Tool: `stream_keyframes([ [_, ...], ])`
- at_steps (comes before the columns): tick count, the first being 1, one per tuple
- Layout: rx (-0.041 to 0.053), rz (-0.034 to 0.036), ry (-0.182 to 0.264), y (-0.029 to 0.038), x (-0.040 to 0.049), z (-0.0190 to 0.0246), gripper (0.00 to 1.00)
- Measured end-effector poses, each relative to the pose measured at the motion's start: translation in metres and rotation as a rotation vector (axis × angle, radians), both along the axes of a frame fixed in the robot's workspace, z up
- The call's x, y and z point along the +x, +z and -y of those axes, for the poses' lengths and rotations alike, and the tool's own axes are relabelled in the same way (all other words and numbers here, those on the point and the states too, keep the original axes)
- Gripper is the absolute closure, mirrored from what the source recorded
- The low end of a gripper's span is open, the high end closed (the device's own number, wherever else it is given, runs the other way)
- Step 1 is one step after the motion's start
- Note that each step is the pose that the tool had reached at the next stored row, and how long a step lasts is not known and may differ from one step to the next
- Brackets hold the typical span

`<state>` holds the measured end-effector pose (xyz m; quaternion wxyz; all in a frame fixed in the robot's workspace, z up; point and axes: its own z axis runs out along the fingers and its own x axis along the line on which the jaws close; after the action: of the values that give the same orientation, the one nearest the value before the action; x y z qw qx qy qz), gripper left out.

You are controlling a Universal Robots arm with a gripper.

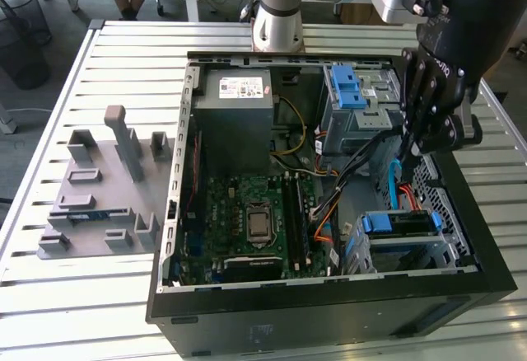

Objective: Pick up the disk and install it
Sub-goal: 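Insert the second disk wire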

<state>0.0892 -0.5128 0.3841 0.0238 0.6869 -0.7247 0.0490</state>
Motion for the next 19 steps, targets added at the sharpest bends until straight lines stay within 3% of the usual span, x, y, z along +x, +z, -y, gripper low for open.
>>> stream_keyframes([
  [11,-0.0072,0.0000,0.000,-0.0050,0.0000,0.0000,0.82],
  [12,-0.0083,0.0000,0.000,-0.0052,0.0000,0.0000,0.82],
  [13,-0.0100,0.0000,0.000,-0.0055,0.0000,0.0000,0.75],
  [19,-0.0198,0.0000,0.000,-0.0082,0.0000,0.0000,0.75],
])
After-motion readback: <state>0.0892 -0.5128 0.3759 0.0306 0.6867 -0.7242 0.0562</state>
